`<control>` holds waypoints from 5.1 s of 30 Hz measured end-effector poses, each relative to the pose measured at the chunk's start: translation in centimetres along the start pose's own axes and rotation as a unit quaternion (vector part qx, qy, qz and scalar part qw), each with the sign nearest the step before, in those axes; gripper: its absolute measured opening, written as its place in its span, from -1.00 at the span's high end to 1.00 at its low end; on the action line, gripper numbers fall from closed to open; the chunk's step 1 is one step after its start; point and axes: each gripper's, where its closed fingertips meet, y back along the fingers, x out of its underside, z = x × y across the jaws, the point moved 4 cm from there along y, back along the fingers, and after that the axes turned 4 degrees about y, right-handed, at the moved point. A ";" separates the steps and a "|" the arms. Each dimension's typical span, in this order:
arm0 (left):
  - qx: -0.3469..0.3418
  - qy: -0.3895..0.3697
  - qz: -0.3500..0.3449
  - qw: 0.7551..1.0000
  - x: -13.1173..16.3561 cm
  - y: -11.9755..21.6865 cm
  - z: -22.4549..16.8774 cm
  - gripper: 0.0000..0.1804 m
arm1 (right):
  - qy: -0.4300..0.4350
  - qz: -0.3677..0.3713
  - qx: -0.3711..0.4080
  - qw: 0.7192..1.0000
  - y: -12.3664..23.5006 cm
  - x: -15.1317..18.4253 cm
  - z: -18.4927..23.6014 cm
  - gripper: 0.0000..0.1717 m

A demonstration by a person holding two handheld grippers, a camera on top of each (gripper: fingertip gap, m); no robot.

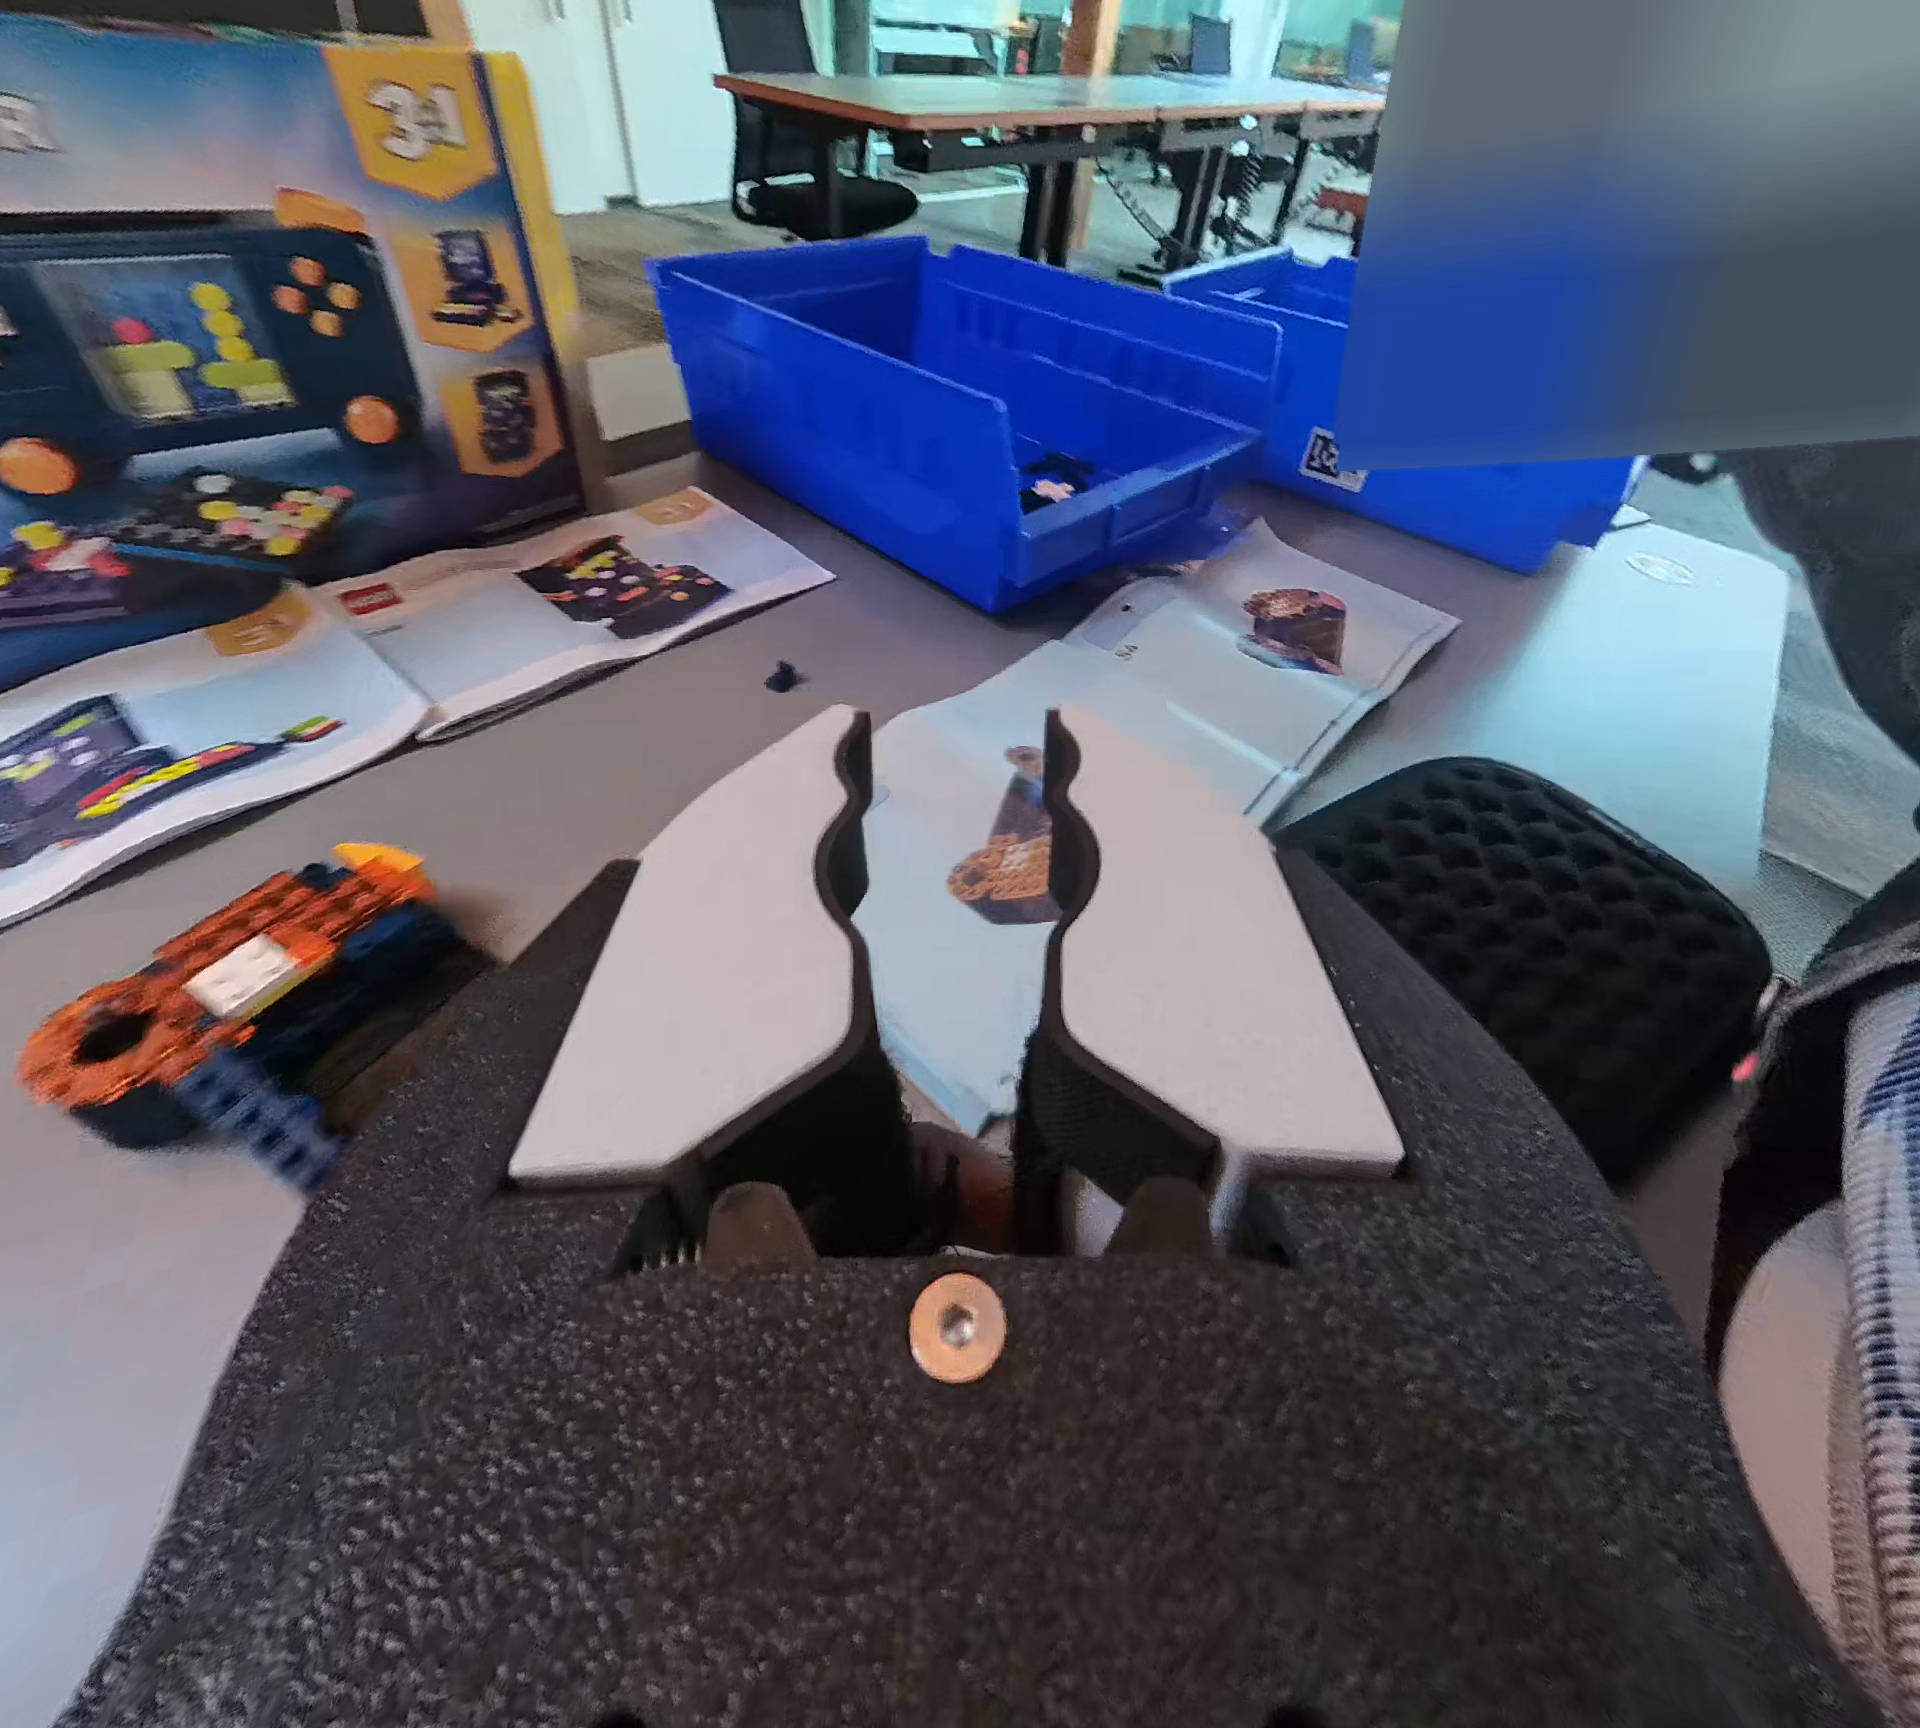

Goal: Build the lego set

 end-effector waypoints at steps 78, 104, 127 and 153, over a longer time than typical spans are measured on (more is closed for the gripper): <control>0.113 -0.128 0.243 0.955 7.3 -15.4 -3.5 0.81 | -0.082 0.239 -0.147 0.956 4.6 22.3 3.5 1.00; 0.114 -0.122 0.253 0.953 7.5 -15.5 -3.4 0.80 | -0.048 0.180 -0.197 0.962 4.8 20.3 4.8 1.00; 0.113 -0.133 0.259 0.950 7.7 -15.6 -3.6 0.80 | -0.062 0.191 -0.194 0.960 4.8 20.7 4.7 1.00; 0.107 -0.146 0.197 0.964 3.8 -9.3 -6.6 0.71 | -0.072 0.210 -0.188 0.957 4.5 21.4 4.4 1.00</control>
